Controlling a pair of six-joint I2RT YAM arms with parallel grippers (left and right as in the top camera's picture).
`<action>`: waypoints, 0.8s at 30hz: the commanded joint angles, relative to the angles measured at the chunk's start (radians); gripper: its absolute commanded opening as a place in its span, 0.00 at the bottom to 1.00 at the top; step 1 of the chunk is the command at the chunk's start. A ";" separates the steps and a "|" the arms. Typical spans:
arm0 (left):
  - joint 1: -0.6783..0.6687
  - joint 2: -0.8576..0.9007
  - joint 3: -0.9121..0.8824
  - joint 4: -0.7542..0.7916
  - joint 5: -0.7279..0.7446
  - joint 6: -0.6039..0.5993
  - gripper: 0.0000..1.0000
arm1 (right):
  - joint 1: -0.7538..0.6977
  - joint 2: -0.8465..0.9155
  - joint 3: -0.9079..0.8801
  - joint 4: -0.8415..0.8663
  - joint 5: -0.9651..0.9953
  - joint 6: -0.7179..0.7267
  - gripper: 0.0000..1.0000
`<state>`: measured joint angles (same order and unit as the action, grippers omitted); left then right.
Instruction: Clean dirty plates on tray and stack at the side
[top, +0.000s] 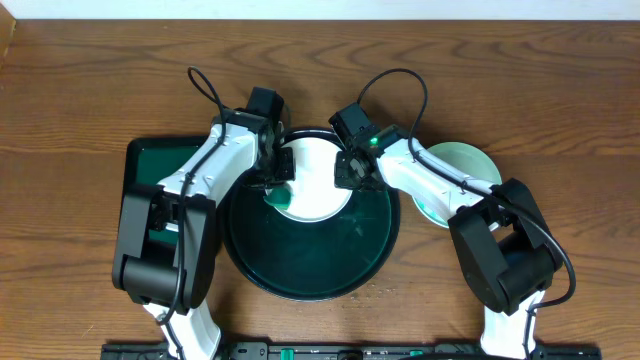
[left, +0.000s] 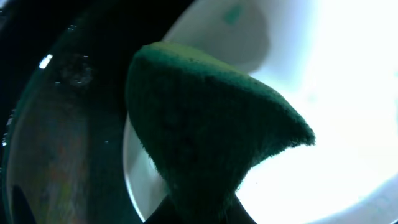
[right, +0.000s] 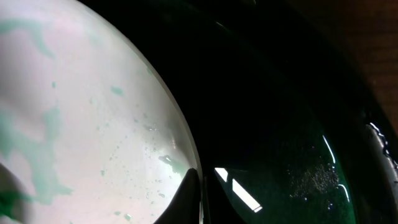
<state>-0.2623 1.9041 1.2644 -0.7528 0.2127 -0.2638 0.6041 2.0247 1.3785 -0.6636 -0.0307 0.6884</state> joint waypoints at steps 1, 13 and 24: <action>-0.010 -0.004 0.016 -0.016 0.031 0.050 0.07 | -0.002 0.018 -0.003 0.006 -0.005 0.005 0.01; -0.086 -0.015 0.010 0.060 0.029 -0.019 0.07 | -0.002 0.018 -0.003 0.006 -0.005 0.004 0.01; -0.078 0.000 -0.018 0.078 -0.279 -0.095 0.07 | -0.002 0.018 -0.003 0.007 -0.009 -0.005 0.01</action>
<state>-0.3523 1.9038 1.2598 -0.6785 0.0692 -0.3256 0.6041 2.0247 1.3785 -0.6601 -0.0315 0.6880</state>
